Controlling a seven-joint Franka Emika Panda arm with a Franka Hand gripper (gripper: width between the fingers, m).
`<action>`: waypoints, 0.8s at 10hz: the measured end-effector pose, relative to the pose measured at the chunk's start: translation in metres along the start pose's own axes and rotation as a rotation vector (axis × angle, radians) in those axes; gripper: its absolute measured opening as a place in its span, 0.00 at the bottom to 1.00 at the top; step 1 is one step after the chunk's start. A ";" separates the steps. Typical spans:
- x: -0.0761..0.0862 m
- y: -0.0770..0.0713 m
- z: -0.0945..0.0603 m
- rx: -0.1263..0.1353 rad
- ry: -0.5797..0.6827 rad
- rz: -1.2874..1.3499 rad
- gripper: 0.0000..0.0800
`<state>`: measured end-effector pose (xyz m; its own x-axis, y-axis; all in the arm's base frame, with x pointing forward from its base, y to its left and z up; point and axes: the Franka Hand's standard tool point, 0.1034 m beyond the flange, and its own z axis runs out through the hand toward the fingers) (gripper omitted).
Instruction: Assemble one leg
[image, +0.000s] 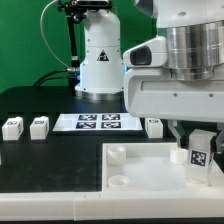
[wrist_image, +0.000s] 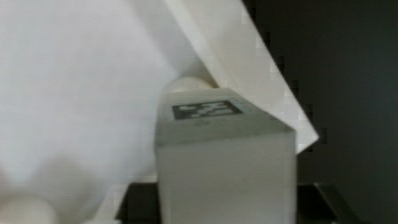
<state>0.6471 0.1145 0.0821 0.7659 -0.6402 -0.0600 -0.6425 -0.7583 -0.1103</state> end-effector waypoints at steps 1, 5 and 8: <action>0.001 0.001 0.000 -0.001 0.014 0.210 0.38; -0.002 0.007 0.001 0.067 0.065 0.895 0.38; -0.006 0.005 0.002 0.067 0.058 0.893 0.38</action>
Offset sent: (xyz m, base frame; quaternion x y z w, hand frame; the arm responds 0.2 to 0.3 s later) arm -0.0028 0.0027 -0.0058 0.0720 0.0487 0.2921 0.9524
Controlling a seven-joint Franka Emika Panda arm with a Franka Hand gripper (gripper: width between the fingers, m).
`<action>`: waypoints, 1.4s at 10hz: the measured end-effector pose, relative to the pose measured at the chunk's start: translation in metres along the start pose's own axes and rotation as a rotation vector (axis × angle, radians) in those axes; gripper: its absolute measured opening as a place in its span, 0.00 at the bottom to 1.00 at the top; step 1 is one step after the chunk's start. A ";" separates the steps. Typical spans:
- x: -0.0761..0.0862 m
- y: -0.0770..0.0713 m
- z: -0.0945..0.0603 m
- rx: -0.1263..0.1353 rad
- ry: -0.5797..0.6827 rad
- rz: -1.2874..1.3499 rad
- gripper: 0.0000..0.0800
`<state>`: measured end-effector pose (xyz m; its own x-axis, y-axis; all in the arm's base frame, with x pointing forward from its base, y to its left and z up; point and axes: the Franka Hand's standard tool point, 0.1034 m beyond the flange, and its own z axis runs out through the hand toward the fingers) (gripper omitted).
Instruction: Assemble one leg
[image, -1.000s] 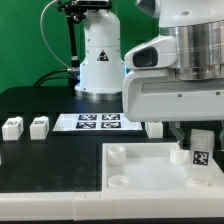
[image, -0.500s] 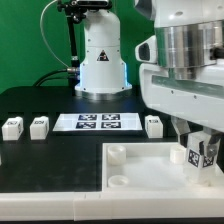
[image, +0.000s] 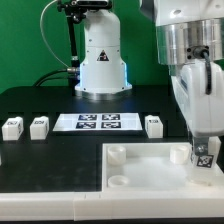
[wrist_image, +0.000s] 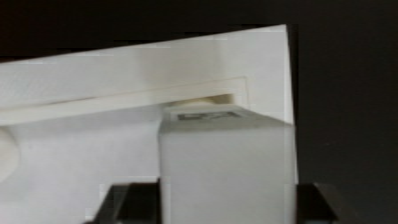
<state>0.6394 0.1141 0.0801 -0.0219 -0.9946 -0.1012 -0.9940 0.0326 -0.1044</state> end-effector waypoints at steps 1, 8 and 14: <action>-0.001 0.005 0.003 -0.032 -0.002 -0.202 0.61; -0.009 -0.005 0.005 -0.076 0.004 -1.242 0.81; -0.006 -0.003 0.006 -0.082 0.004 -1.244 0.37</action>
Offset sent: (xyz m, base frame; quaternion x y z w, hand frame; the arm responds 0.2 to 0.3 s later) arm 0.0000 0.0000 0.0000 0.0000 0.0000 -0.1790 0.9838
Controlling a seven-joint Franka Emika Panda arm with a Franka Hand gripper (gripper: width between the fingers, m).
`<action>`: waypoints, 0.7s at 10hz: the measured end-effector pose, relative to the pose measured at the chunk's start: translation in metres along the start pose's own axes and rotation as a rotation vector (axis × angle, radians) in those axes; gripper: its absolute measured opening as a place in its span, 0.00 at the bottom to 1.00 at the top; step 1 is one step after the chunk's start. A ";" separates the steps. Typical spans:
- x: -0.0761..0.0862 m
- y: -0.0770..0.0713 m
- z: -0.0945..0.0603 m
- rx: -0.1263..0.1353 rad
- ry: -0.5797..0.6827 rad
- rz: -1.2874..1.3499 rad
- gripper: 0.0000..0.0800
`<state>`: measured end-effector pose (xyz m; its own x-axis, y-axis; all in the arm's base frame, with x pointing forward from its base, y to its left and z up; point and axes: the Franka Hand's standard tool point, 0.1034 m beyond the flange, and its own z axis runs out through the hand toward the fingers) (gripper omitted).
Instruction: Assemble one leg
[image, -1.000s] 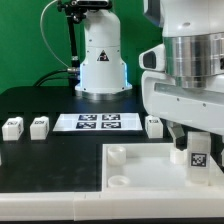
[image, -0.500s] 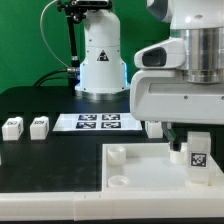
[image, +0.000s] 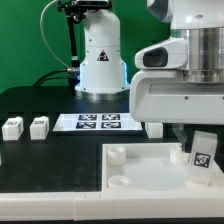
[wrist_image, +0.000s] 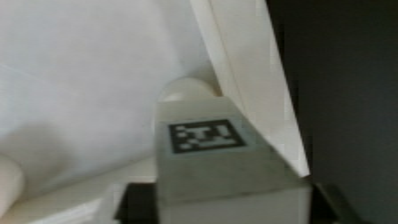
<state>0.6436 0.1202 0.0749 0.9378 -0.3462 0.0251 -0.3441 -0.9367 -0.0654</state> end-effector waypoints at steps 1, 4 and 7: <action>0.000 0.000 0.000 0.000 0.001 0.005 0.37; 0.003 0.006 0.001 0.045 0.035 0.252 0.37; 0.003 0.007 0.001 0.057 0.039 0.305 0.37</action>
Offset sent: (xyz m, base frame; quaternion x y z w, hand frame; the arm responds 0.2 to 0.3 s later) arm -0.0009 -0.0051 0.0013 0.0785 0.0382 0.2697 0.9590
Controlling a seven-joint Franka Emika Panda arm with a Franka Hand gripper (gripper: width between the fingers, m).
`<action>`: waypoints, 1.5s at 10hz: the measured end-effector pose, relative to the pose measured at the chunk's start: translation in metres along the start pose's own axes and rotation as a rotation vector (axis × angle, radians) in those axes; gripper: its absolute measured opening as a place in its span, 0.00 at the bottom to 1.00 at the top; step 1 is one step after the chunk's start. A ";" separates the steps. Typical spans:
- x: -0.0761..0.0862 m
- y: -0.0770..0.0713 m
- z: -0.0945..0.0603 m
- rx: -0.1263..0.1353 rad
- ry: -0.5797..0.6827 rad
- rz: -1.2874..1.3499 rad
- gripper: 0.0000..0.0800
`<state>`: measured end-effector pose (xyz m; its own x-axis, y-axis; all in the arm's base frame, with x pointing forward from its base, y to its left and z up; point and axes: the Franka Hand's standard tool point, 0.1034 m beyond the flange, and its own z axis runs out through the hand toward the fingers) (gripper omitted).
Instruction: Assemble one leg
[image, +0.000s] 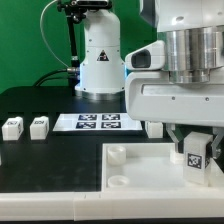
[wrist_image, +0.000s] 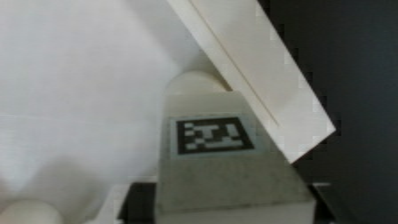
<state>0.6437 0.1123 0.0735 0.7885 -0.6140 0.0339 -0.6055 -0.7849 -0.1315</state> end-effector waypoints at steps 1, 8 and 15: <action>0.000 0.000 0.000 0.000 0.000 0.020 0.37; -0.013 -0.006 0.002 0.108 0.009 1.141 0.37; -0.011 -0.008 0.003 0.024 -0.010 0.400 0.80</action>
Offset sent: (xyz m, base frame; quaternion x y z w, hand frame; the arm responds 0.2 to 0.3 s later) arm -0.0160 0.0039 0.0058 -0.0030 0.0922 0.5161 0.8516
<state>0.6399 0.1258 0.0715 0.4925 -0.8696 -0.0343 -0.8622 -0.4822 -0.1554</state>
